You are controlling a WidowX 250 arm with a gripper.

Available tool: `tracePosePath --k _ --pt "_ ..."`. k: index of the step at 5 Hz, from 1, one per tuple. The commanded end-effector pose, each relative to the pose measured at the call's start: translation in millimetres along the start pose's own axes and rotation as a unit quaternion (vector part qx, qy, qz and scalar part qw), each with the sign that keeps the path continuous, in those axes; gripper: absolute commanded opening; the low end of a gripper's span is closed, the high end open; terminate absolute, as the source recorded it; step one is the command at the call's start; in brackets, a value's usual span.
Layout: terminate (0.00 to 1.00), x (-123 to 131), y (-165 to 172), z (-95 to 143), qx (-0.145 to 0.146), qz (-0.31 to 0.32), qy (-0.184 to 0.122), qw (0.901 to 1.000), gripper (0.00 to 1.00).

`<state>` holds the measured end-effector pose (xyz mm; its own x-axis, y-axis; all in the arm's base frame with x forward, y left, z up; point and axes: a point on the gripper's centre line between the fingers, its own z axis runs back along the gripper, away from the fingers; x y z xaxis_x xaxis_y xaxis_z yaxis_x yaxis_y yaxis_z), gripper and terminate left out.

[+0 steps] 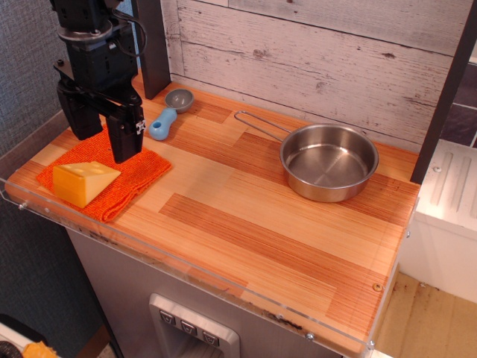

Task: Put spoon in front of pan

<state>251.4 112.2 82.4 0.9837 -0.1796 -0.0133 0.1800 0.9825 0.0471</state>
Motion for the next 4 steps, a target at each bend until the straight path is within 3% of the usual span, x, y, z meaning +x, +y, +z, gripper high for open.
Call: tracePosePath --k 1,3,4 --pt "0.00 0 0 0 0.000 0.000 0.000 1.0000 1.00" --pt "0.00 46 24 -17 0.021 0.023 -0.003 0.9995 1.00" --pt "0.00 68 39 -23 0.018 0.062 -0.004 0.9979 1.00"
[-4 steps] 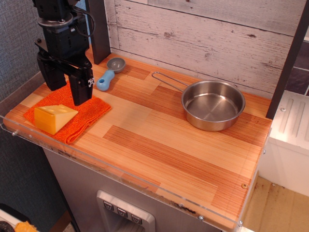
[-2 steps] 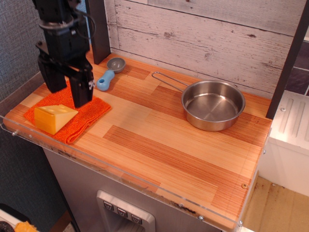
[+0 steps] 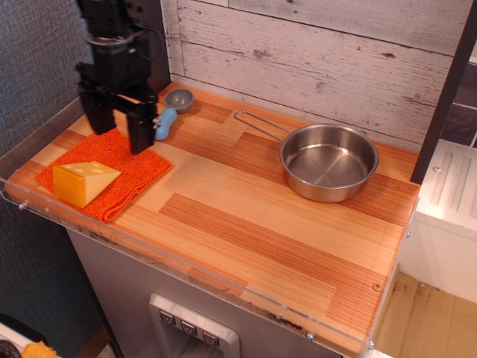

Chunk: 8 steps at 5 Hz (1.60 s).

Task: Put spoon in front of pan

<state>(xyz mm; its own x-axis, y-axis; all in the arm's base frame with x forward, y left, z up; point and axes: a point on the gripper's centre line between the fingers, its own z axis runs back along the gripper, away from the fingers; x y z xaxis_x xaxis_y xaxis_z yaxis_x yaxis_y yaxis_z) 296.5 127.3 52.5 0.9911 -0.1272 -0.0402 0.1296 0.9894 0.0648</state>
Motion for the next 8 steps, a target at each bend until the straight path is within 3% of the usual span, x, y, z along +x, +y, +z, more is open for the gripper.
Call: tracePosePath --k 1,3,4,5,7,8 --pt "0.00 42 27 -1 0.003 0.075 -0.011 0.9971 1.00" --pt "0.00 60 28 -26 -0.015 0.128 0.003 0.9916 1.00" --pt "0.00 63 24 -35 -0.009 0.134 0.010 0.9908 1.00" --pt "0.00 63 21 -36 0.000 0.137 0.012 0.9905 0.00" --pt "0.00 59 13 13 0.035 0.099 -0.044 0.9935 0.00" --pt "0.00 44 -1 62 0.069 0.063 -0.092 0.9914 0.00"
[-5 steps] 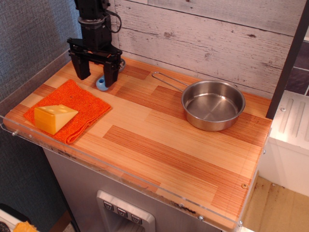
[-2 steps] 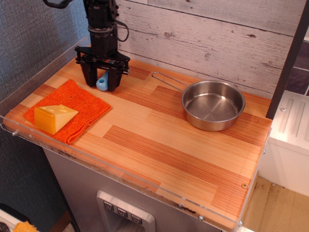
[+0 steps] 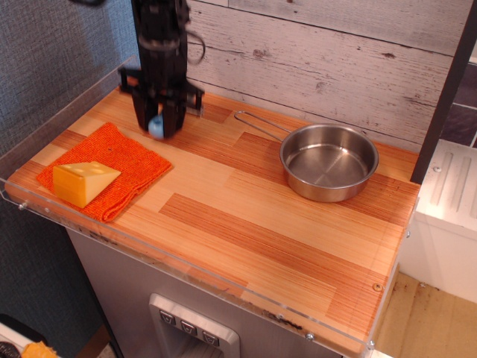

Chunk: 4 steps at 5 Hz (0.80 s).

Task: Put spoon in front of pan

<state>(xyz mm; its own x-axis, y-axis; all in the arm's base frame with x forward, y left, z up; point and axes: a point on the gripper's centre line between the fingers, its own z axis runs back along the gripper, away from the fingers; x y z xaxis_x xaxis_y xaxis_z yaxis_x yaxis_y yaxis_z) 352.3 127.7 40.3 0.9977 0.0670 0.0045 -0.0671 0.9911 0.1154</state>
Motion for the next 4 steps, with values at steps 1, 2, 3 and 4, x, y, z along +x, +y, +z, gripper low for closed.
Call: tracePosePath --k 1,2,3,4 --pt "0.00 -44 -30 96 0.023 -0.067 -0.097 0.9927 0.00" --pt "0.00 -79 -73 94 -0.004 -0.122 -0.083 0.9890 0.00" --pt "0.00 -106 -120 81 -0.020 -0.164 -0.059 0.9845 0.00" --pt "0.00 -124 -155 61 -0.024 -0.186 -0.033 0.9816 0.00"
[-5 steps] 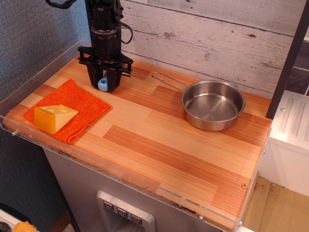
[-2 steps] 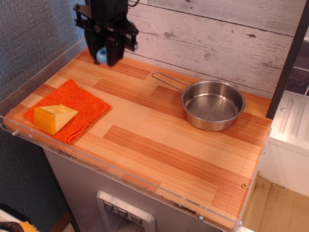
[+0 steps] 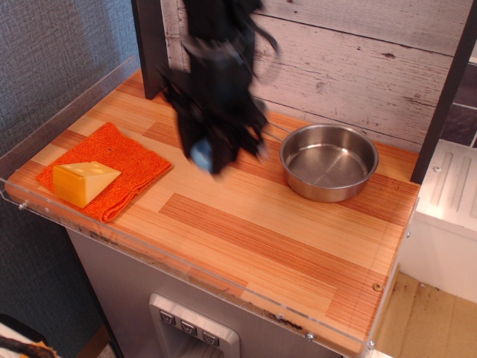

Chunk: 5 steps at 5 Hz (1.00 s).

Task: Put spoon in front of pan

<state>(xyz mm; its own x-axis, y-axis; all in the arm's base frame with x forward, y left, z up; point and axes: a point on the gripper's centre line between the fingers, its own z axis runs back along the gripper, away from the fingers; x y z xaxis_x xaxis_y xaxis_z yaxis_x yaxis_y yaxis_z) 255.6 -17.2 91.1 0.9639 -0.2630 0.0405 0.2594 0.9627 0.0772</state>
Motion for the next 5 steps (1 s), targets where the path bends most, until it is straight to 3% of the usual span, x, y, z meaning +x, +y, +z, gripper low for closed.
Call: tracePosePath --k 1,2,3,5 --pt "0.00 -9 -53 -29 -0.008 -0.018 0.030 0.9993 0.00" --pt "0.00 -8 -72 -50 -0.022 0.007 0.041 0.9989 0.00" --pt "0.00 -3 -76 -59 -0.022 0.025 0.030 0.9990 0.00" --pt "0.00 1 -72 -61 -0.007 0.050 0.005 0.9987 0.00"
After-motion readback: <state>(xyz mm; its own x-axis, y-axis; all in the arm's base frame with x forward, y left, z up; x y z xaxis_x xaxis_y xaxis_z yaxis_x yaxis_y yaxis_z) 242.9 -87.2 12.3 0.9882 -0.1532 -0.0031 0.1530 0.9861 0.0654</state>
